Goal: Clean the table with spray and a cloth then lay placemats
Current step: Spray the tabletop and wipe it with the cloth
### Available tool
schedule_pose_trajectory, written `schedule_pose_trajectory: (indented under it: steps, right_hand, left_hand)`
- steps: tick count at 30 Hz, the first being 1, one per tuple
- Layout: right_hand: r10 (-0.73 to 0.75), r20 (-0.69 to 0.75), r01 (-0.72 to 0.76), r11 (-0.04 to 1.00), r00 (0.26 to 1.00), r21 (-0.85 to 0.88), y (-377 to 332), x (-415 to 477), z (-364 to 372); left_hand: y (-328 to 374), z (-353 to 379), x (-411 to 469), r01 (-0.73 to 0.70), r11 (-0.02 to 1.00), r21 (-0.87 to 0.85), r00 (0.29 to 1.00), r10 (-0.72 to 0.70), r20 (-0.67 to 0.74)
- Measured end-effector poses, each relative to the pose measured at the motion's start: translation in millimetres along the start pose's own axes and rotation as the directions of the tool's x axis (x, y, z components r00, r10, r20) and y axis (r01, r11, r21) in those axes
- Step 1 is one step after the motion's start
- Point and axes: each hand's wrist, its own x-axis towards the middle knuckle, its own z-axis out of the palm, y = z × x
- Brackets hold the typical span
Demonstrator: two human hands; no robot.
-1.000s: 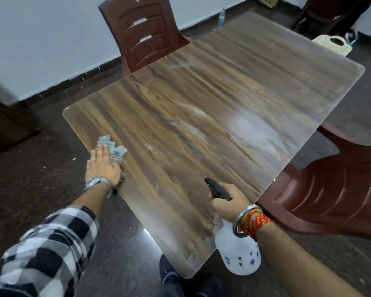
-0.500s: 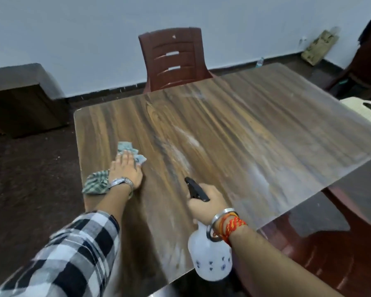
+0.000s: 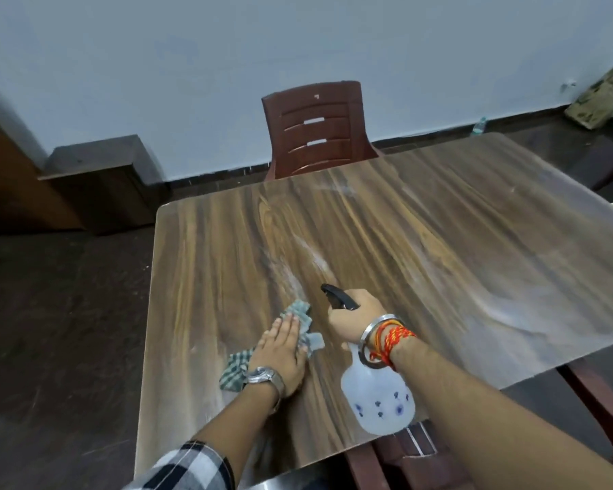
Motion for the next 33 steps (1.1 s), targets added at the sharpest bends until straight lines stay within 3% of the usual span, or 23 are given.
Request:
schedule_pose_trajectory:
  steps: [6, 13, 17, 22, 27, 33]
  right_hand:
    - [0.044, -0.114, -0.041, 0.999, 0.993, 0.027, -0.6, 38.8, -8.0]
    - [0.109, -0.079, -0.109, 0.994, 0.991, 0.001, -17.8, 100.2, -33.5]
    - [0.124, -0.159, -0.114, 0.991, 0.98, 0.068, -18.8, 118.1, -60.4]
    - [0.172, -0.272, -0.133, 0.979, 0.947, 0.155, 9.3, 112.1, -104.9]
    - [0.214, -0.37, -0.181, 0.976, 0.904, 0.122, 38.0, 99.6, -140.0]
    - [0.307, -0.462, -0.257, 0.951, 0.832, 0.171, 79.0, 84.4, -180.4]
  left_hand:
    - [-5.9, -19.2, 86.8, 0.157, 0.988, -0.007, 0.987, -0.157, -0.044]
    - [-6.4, -44.5, 187.0, 0.19, 0.982, -0.021, 0.978, -0.191, -0.081]
    - [5.0, -59.2, 241.7, 0.081, 0.996, 0.028, 0.995, -0.079, -0.063]
    - [85.7, -43.3, 248.2, -0.202, 0.977, 0.068, 0.979, 0.203, -0.001]
    - [197.8, -14.3, 212.0, -0.495, 0.868, 0.043, 0.866, 0.489, 0.103]
    - [280.4, 13.1, 175.8, -0.827, 0.555, 0.09, 0.557, 0.787, 0.265]
